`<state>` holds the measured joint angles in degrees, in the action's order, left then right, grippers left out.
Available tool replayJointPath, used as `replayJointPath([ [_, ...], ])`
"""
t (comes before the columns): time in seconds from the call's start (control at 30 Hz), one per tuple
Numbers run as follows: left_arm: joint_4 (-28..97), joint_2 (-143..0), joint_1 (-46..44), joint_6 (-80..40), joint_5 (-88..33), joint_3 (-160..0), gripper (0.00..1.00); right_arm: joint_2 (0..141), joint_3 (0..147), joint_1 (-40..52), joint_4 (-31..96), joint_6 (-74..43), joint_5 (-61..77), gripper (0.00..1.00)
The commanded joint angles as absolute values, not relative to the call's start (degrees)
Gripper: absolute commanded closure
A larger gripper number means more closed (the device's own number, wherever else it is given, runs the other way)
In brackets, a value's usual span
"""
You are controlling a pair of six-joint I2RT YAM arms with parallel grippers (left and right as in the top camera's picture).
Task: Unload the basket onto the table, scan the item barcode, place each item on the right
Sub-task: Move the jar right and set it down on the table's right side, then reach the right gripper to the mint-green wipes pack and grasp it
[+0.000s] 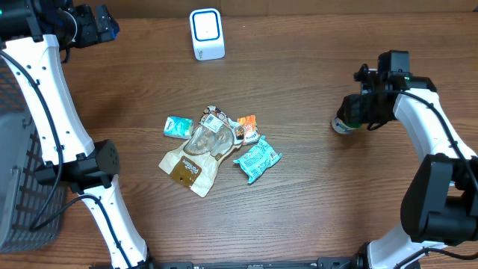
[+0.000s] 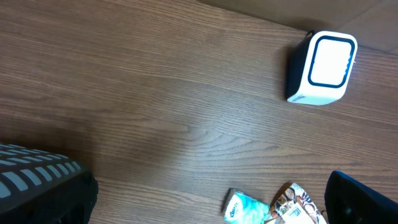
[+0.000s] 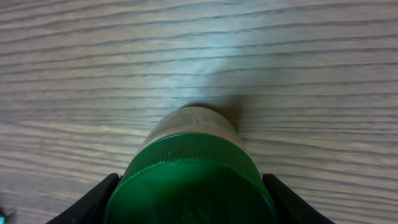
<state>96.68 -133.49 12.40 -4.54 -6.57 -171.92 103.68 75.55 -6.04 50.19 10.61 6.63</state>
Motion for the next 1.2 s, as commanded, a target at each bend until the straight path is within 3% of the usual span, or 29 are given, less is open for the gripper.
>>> replayJointPath([
  [0.0,96.8,-131.5,12.4,-5.3,-6.2,-172.9,0.00,103.7,75.2,-6.2,49.3,10.0,2.6,0.73],
  [0.13,96.8,-131.5,12.4,-5.3,-6.2,-172.9,0.00,103.7,74.5,-6.2,48.6,9.5,1.5,0.56],
  [0.2,96.8,-131.5,12.4,-5.3,-6.2,-172.9,0.01,103.7,74.5,-6.2,48.7,8.9,1.6,0.40],
  [0.27,96.8,-131.5,12.4,-5.3,-6.2,-172.9,0.00,103.7,74.5,-6.2,48.6,9.0,1.6,0.34],
  [0.3,96.8,-131.5,12.4,-5.3,-6.2,-172.9,0.00,103.7,74.5,-6.2,48.5,8.9,1.6,0.22],
  [0.33,96.8,-131.5,12.4,-5.3,-6.2,-172.9,0.00,103.7,74.5,-6.2,48.5,8.9,1.6,0.00],
  [0.63,96.8,-131.5,12.4,-5.3,-6.2,-172.9,0.00,103.5,81.3,-6.1,55.3,8.7,6.7,0.00],
  [0.83,96.8,-131.5,12.3,-5.3,-6.2,-172.9,0.00,103.5,95.2,-4.7,69.1,-3.3,21.4,0.00],
  [1.0,96.8,-131.5,12.4,-5.3,-6.2,-172.9,0.00,103.6,95.7,-3.0,70.9,-3.4,34.5,0.00],
  [1.17,96.8,-131.5,12.4,-5.3,-6.2,-172.9,0.00,103.6,93.1,1.8,70.7,-1.5,34.7,0.01],
])
